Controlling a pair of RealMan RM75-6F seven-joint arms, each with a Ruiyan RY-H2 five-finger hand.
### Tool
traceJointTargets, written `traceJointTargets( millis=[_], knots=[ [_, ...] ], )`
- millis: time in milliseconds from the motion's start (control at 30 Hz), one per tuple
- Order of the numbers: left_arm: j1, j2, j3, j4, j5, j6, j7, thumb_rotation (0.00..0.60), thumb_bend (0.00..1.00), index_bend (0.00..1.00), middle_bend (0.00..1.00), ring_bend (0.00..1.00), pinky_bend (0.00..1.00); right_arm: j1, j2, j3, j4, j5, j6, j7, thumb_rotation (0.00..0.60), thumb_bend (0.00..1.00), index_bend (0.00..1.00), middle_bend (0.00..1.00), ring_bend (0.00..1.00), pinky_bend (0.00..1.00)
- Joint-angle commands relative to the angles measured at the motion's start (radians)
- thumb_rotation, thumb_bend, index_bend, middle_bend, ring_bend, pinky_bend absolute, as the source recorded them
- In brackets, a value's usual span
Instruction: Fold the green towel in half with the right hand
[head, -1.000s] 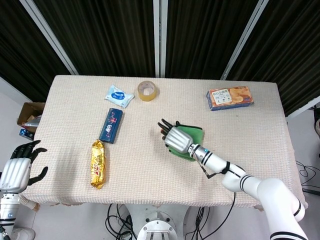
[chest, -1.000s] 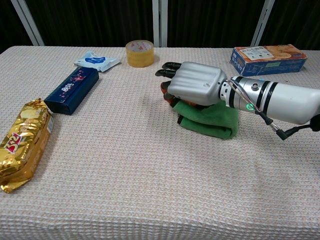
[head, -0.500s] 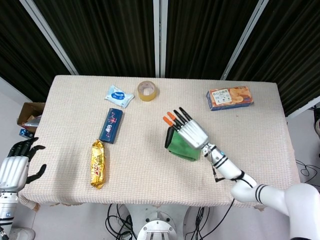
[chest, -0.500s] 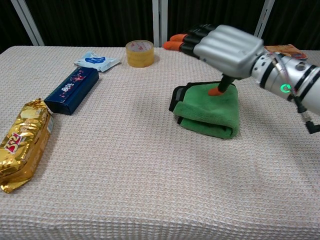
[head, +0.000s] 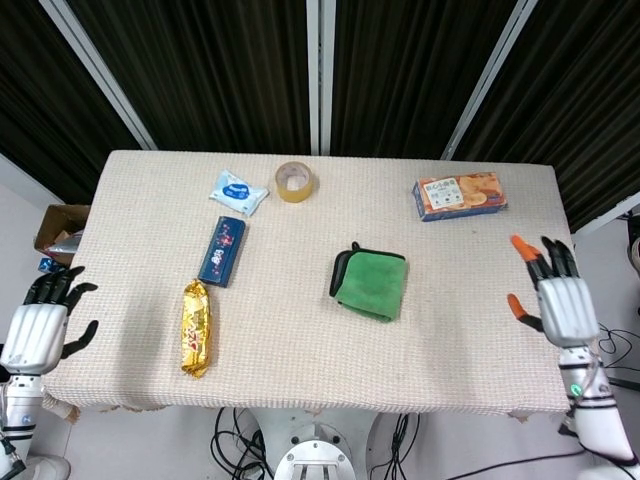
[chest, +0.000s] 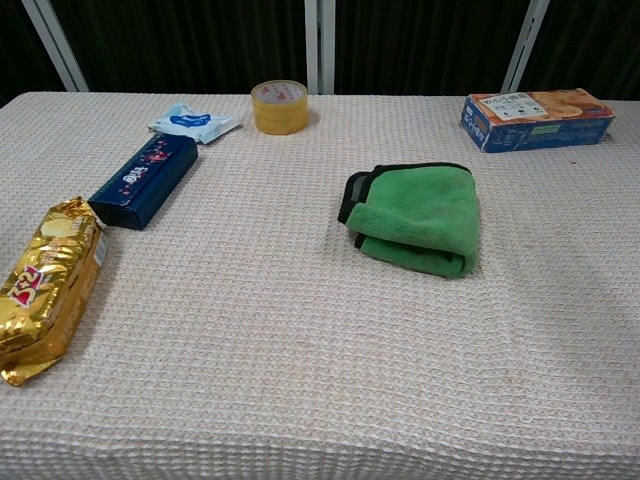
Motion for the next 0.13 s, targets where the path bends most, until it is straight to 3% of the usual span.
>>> traceJointTargets(
  millis=[33, 133],
  knots=[
    [-0.004, 0.006, 0.007, -0.017, 0.012, -0.005, 0.011, 0.600, 0.30, 0.29, 0.14, 0.14, 0.13, -0.124, 0.055, -0.075, 0.002, -0.035, 0.094, 0.141, 0.600, 0.25, 0.11, 0.16, 0.00, 0.01],
    [-0.006, 0.015, 0.015, -0.036, 0.019, -0.012, 0.014, 0.600, 0.30, 0.29, 0.14, 0.14, 0.13, -0.159, 0.054, -0.092, 0.025, -0.051, 0.104, 0.187, 0.600, 0.26, 0.11, 0.16, 0.00, 0.00]
  ],
)
